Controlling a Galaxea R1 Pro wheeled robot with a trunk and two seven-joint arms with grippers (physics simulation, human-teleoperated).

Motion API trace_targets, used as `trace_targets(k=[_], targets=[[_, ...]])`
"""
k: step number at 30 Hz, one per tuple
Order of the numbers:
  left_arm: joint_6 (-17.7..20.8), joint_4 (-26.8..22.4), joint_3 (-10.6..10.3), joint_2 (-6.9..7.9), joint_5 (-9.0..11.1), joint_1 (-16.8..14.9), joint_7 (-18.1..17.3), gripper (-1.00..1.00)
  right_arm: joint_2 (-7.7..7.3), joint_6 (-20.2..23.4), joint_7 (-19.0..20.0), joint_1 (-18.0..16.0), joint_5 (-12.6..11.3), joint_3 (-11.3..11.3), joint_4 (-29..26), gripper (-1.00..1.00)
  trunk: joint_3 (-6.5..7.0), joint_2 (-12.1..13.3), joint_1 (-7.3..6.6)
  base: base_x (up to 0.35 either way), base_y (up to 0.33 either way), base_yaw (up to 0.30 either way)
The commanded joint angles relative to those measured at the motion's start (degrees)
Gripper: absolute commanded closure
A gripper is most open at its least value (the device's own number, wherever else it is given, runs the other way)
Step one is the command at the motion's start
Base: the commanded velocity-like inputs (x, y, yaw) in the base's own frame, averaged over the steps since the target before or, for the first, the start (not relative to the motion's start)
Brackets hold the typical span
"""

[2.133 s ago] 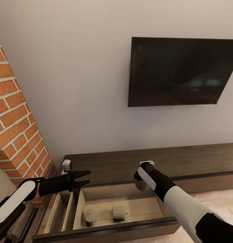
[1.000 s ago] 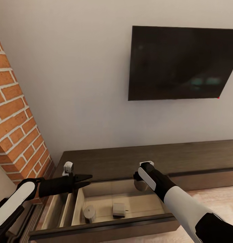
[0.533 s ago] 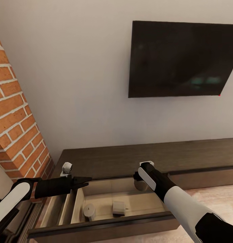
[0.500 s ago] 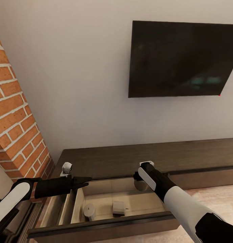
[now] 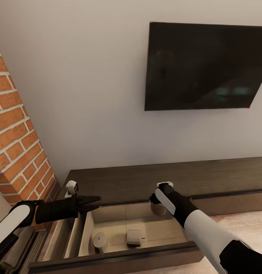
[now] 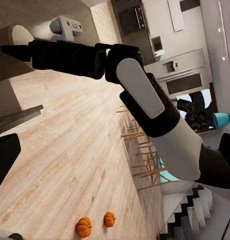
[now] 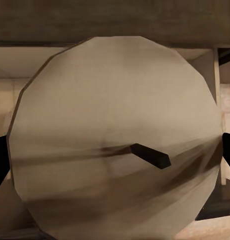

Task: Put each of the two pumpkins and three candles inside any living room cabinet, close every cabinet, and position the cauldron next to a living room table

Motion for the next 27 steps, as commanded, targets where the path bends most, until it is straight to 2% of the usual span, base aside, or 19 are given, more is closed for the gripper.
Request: trace_targets(k=[1,8,16,27], targets=[[0.01,0.05,-0.08,0.09,-0.29,-0.04,-0.54,-1.00,-0.03,-0.03,-0.54,-0.06,-0.71,0.25,-0.06,1.00,-0.06,-0.03,0.02,0.291,0.000,0.000],[0.01,0.09,-0.09,0.17,-0.12,-0.02,-0.56,-1.00,-0.03,-0.03,-0.52,-0.06,-0.71,0.32,-0.01,1.00,-0.06,-0.03,0.02,0.303,0.000,0.000],[0.01,0.35,-0.09,0.17,-0.03,-0.03,-0.56,-1.00,-0.03,-0.03,-0.49,-0.06,-0.57,0.26,2.22,1.00,-0.06,-0.03,0.02,0.044,0.000,0.000],[0.01,-0.05,-0.09,0.17,-0.02,-0.03,-0.59,-1.00,0.03,-0.03,-0.44,-0.06,-0.47,0.25,5.50,1.00,-2.03,-4.44,2.44,0.001,0.000,0.000]])
